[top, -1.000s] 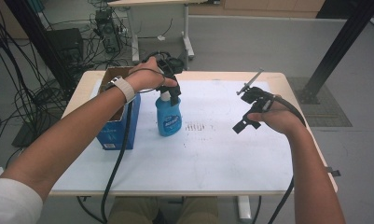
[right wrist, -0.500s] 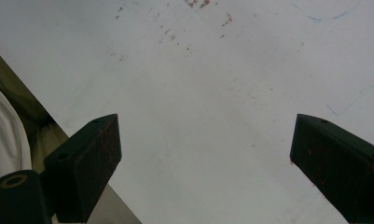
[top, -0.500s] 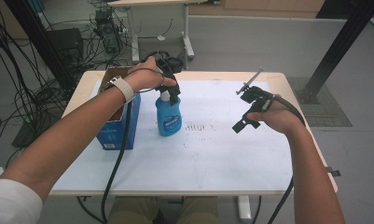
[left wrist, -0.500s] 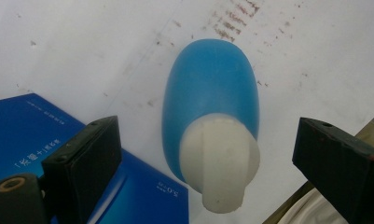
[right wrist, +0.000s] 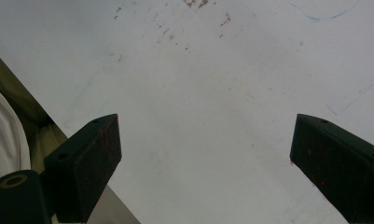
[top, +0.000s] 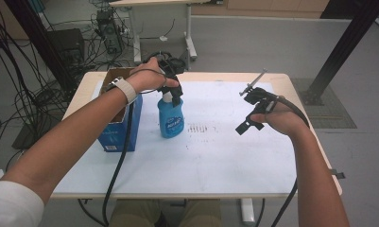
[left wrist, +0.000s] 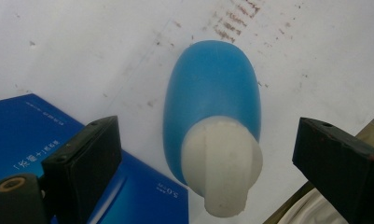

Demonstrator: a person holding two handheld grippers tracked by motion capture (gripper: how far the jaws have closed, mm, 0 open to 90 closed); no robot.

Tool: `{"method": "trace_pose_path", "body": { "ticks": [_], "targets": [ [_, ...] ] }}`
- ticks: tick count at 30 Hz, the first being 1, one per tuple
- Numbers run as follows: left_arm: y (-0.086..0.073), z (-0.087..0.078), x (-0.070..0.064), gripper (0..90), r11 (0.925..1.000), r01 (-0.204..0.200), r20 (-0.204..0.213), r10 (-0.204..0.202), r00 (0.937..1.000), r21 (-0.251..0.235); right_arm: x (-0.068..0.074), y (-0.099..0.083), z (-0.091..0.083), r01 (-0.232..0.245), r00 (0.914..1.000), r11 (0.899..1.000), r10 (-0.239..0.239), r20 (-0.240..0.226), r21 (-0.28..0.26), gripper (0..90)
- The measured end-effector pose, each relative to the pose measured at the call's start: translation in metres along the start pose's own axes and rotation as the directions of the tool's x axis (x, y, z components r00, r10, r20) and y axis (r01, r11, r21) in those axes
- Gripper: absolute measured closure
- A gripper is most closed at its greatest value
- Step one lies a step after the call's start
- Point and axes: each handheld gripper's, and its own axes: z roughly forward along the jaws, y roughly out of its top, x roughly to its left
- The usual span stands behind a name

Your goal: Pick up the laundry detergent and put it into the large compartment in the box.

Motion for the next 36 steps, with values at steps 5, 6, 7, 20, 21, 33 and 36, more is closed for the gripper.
{"method": "trace_pose_path", "body": {
  "ticks": [5,6,7,20,21,33,36],
  "targets": [
    [0.0001,0.0002,-0.0001,8.4,1.0000,0.001,0.002,-0.001,1.0000,-0.002,-0.0001,-0.0004,-0.0002,0.000,1.0000,1.000,0.000,0.000,-0.001,8.5],
    [0.0001,0.0002,-0.0001,8.5,1.0000,0.001,0.002,-0.001,1.0000,-0.002,-0.0001,-0.0004,-0.0002,0.000,1.0000,1.000,0.000,0.000,-0.001,8.5],
    [0.0003,0.0003,-0.0006,8.5,1.0000,0.000,-0.001,0.000,1.0000,0.000,0.0001,-0.0006,-0.0002,-0.001,1.0000,1.000,0.001,0.001,-0.001,8.5],
    [-0.0010,0.0000,0.0000,8.5,1.0000,0.006,-0.002,-0.006,1.0000,-0.005,-0.0006,-0.0017,0.0001,-0.001,1.0000,1.000,0.001,-0.001,0.001,8.5],
    [-0.0007,0.0001,-0.0002,8.5,1.0000,0.005,-0.003,-0.005,1.0000,-0.003,-0.0007,-0.0019,-0.0001,-0.002,1.0000,1.000,0.002,-0.001,0.001,8.5],
    [-0.0015,0.0001,0.0000,8.4,1.0000,0.007,-0.003,-0.007,1.0000,-0.006,0.0000,-0.0025,-0.0003,-0.003,1.0000,1.000,0.003,0.000,-0.002,8.5],
    [-0.0010,0.0003,-0.0001,8.4,1.0000,0.007,-0.003,-0.007,1.0000,-0.005,-0.0003,-0.0023,0.0000,0.001,1.0000,1.000,-0.001,0.001,0.000,8.5]
  ]
}}
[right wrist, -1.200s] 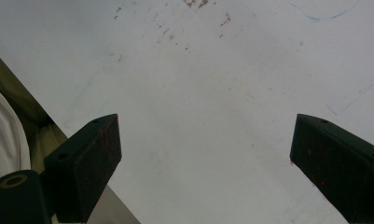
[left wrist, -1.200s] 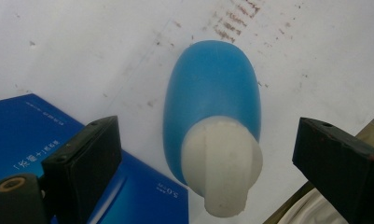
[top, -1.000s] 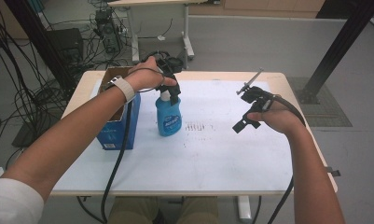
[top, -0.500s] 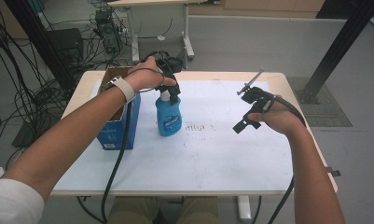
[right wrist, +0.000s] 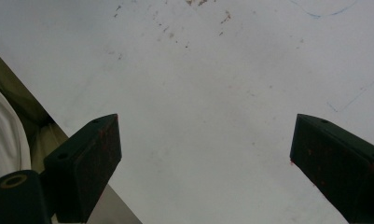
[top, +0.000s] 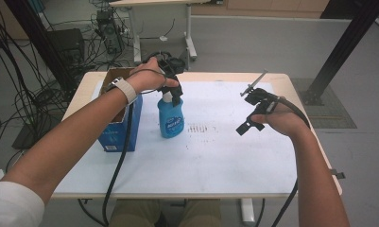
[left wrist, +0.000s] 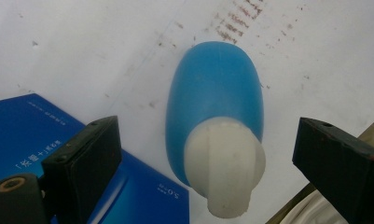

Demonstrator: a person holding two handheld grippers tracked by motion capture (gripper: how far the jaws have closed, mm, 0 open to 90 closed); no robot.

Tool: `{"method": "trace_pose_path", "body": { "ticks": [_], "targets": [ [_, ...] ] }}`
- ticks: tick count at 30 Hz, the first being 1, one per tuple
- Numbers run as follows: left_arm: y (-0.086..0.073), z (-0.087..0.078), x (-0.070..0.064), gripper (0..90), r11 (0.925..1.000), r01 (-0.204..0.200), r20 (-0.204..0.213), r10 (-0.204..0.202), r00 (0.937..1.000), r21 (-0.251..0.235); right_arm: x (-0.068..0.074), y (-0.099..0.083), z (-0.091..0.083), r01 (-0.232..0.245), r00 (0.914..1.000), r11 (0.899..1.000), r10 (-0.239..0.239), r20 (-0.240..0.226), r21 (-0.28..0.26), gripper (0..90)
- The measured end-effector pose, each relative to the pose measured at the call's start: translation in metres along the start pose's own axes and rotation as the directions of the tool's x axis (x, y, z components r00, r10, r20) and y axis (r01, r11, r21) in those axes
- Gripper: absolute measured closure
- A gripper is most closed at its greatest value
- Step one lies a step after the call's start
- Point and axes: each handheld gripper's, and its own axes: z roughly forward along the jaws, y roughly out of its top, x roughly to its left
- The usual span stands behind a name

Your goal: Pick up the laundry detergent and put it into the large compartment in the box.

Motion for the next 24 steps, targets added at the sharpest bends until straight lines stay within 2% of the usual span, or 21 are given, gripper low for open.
{"method": "trace_pose_path", "body": {
  "ticks": [24],
  "targets": [
    [0.0008,0.0008,-0.0020,8.5,1.0000,-0.001,-0.012,0.001,0.9999,0.003,-0.0002,-0.0008,0.0002,-0.002,1.0000,1.000,0.002,-0.002,-0.003,8.5]
  ]
}}
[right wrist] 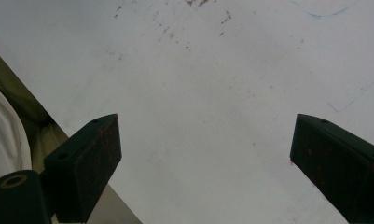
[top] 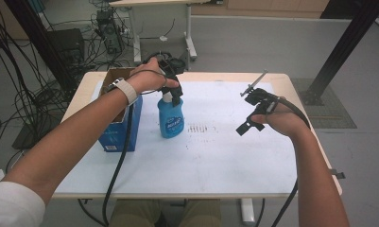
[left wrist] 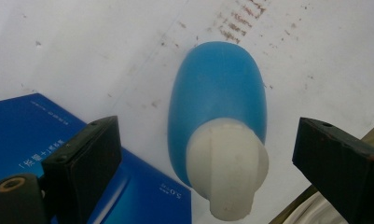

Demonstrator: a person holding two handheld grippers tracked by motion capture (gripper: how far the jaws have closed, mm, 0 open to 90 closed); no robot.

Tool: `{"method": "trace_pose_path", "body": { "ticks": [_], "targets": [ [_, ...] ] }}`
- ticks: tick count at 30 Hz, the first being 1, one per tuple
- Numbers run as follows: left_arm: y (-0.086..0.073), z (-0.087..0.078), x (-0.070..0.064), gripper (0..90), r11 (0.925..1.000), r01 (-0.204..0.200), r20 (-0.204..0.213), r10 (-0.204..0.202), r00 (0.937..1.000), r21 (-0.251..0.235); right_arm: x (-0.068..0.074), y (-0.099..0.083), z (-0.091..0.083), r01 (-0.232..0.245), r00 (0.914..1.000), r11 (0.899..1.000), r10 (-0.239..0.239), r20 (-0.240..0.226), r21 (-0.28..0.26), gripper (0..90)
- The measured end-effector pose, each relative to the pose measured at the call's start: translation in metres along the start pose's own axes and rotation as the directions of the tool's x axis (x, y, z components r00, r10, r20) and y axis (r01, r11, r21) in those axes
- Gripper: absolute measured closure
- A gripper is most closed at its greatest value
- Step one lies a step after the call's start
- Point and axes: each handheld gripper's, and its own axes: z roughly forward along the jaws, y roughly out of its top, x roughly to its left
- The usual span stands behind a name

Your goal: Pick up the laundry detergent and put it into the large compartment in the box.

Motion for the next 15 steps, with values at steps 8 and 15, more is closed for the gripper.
{"method": "trace_pose_path", "body": {
  "ticks": [8,15],
  "targets": [
    [-0.0011,-0.0004,0.0018,8.4,1.0000,0.005,0.001,-0.005,1.0000,-0.002,-0.0004,0.0002,0.0002,-0.001,1.0000,1.000,0.001,0.001,0.003,8.5],
    [-0.0005,0.0002,0.0009,8.5,1.0000,0.005,0.001,-0.005,1.0000,-0.003,-0.0002,0.0001,0.0004,-0.001,1.0000,1.000,0.001,0.000,0.000,8.5]
  ]
}}
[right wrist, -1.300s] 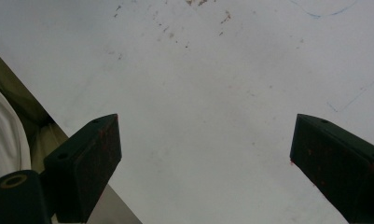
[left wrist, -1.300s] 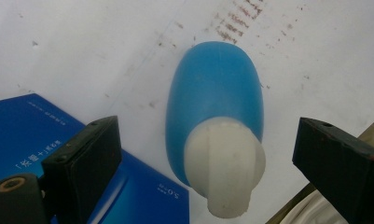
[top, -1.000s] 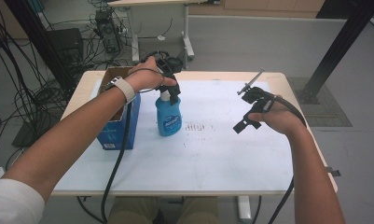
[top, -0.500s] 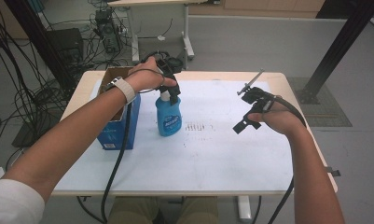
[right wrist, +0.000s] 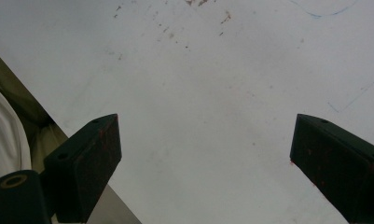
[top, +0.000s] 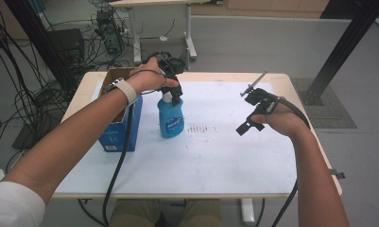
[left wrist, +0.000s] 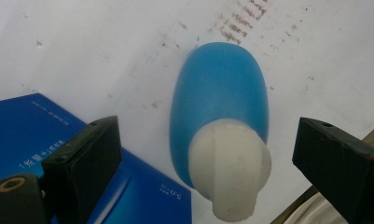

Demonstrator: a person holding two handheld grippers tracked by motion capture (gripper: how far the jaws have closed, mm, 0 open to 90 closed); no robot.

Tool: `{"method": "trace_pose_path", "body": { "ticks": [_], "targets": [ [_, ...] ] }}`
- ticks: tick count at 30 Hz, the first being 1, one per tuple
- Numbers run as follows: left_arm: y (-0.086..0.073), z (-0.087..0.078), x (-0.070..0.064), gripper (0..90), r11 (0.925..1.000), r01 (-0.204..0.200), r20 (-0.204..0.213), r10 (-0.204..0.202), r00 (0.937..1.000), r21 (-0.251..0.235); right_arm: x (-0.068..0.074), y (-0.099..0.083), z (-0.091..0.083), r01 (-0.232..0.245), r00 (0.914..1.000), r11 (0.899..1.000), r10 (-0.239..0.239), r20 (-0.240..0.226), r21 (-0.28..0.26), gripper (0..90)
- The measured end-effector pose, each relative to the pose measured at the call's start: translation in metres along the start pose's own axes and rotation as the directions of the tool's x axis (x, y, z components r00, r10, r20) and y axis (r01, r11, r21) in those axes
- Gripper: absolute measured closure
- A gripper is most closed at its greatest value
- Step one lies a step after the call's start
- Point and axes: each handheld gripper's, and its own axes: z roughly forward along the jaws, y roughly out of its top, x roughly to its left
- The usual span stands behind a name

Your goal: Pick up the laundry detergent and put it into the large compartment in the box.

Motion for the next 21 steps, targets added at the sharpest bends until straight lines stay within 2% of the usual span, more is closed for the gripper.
{"method": "trace_pose_path", "body": {
  "ticks": [21],
  "targets": [
    [0.0001,0.0010,0.0006,8.5,1.0000,0.002,-0.003,-0.002,1.0000,0.001,-0.0012,-0.0014,0.0007,-0.010,1.0000,1.000,0.010,-0.002,0.000,8.5]
  ]
}}
